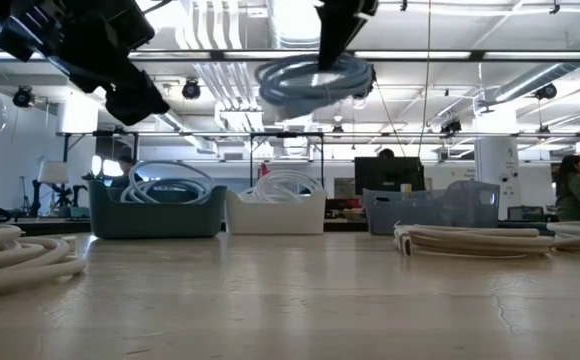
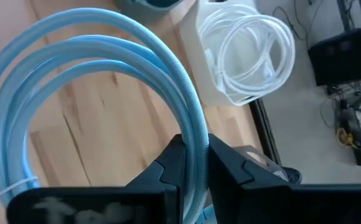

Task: Sort HDMI cables
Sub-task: Put the blue HDMI cable into the blue bin

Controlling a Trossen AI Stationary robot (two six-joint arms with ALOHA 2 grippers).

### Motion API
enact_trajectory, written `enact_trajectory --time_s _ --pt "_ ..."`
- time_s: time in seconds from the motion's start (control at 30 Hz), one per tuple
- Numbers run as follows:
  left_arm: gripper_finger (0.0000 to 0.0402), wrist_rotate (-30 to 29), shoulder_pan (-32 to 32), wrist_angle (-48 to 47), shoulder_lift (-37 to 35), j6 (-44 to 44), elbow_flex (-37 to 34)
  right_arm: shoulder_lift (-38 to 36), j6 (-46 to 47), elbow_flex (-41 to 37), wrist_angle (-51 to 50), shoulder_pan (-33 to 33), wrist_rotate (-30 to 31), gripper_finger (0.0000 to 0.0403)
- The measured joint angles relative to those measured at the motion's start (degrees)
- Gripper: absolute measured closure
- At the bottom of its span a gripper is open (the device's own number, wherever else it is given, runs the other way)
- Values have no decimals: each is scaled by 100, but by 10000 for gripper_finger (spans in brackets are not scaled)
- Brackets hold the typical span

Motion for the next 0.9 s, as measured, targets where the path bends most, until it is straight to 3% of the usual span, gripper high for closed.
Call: enact_trajectory --time_s 0.13,0.27,0.43,0.6,0.9 --pt "178 -2 0 147 -2 -99 0 -513 50 -778 649 0 15 363" --pt "179 -120 -1 422 -2 -107 0 -876 -94 -2005 2221 -11 -12 363" --pt "179 -735 2 711 35 -125 0 -941 -1130 -3095 4677 -58 -11 363" --pt "179 -1259 13 834 188 -363 0 -914 -2254 -3549 6536 -88 2 363" --pt "179 -1366 13 1114 545 -535 0 -916 -2472 -3658 6736 -194 13 363"
